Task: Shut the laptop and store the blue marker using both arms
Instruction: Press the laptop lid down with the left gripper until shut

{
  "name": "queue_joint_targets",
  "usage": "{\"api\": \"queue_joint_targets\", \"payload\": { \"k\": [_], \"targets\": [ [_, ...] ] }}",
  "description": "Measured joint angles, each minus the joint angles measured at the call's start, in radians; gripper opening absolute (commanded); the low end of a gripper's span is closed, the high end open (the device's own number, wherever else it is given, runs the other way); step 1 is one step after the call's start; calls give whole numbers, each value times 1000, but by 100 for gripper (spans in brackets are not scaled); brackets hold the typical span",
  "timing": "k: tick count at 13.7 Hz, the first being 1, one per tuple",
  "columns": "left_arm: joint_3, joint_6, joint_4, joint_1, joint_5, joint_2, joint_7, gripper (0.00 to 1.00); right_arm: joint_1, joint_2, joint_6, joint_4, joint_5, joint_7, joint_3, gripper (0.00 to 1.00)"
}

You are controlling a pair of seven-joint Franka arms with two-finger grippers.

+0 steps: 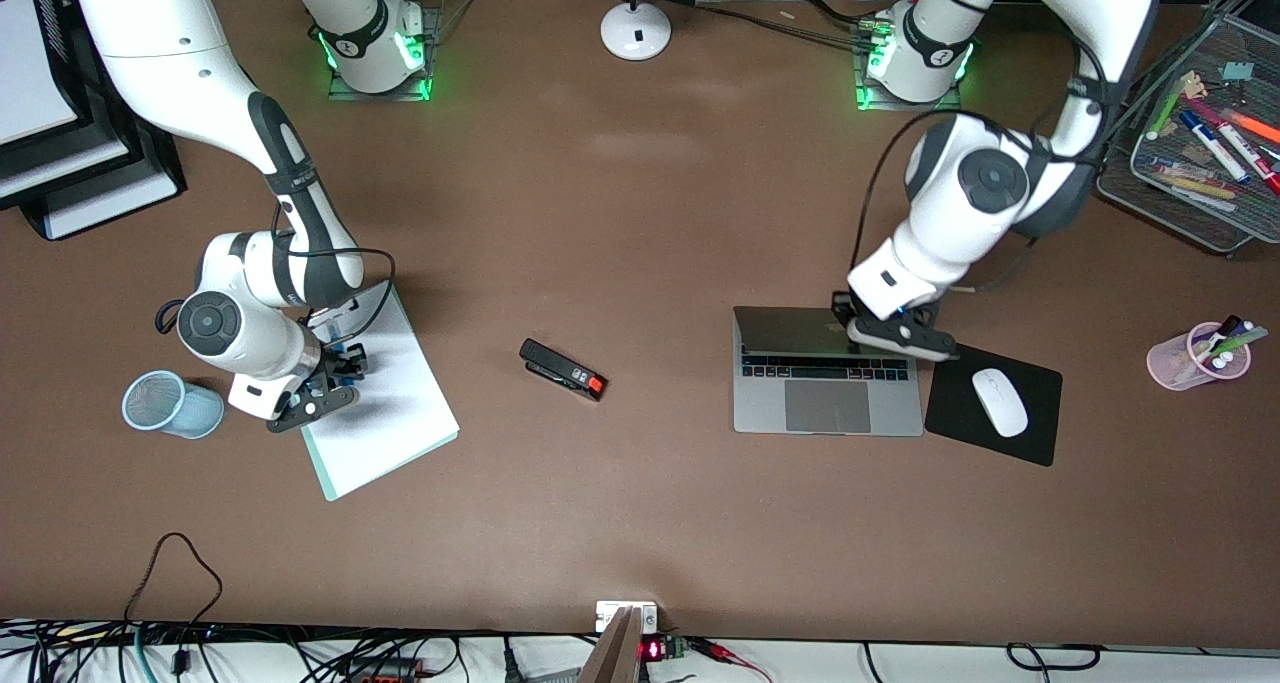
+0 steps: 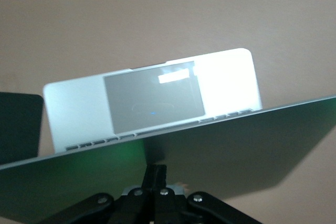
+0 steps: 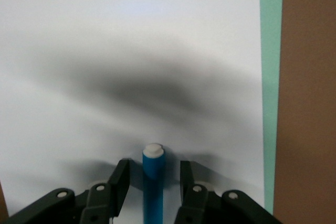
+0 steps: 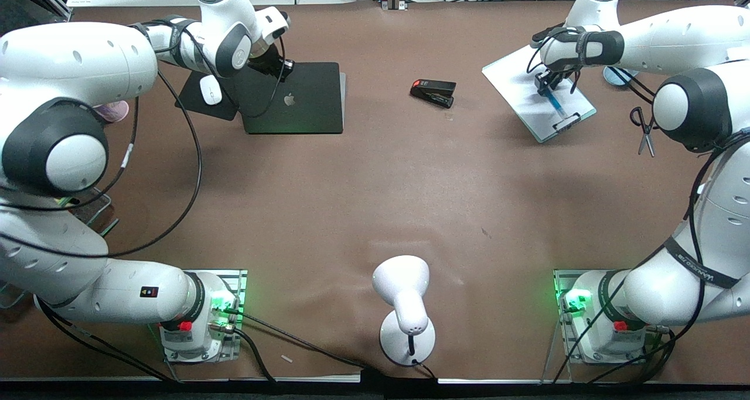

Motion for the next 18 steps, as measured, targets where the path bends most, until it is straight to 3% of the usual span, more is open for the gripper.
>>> {"api": "queue_joint_targets", "payload": {
  "k": [8, 12, 18],
  "targets": [
    [15, 5, 197, 3, 38, 222, 1, 0, 0, -3, 0, -1, 0, 0, 0, 41],
    [31, 6, 284, 2, 105, 319, 0, 0, 1, -2, 0, -2, 0, 0, 0, 35],
    [34, 58, 316, 1, 111, 382, 0, 0, 1, 0, 0, -4, 0, 0, 0, 14]
  ]
}}
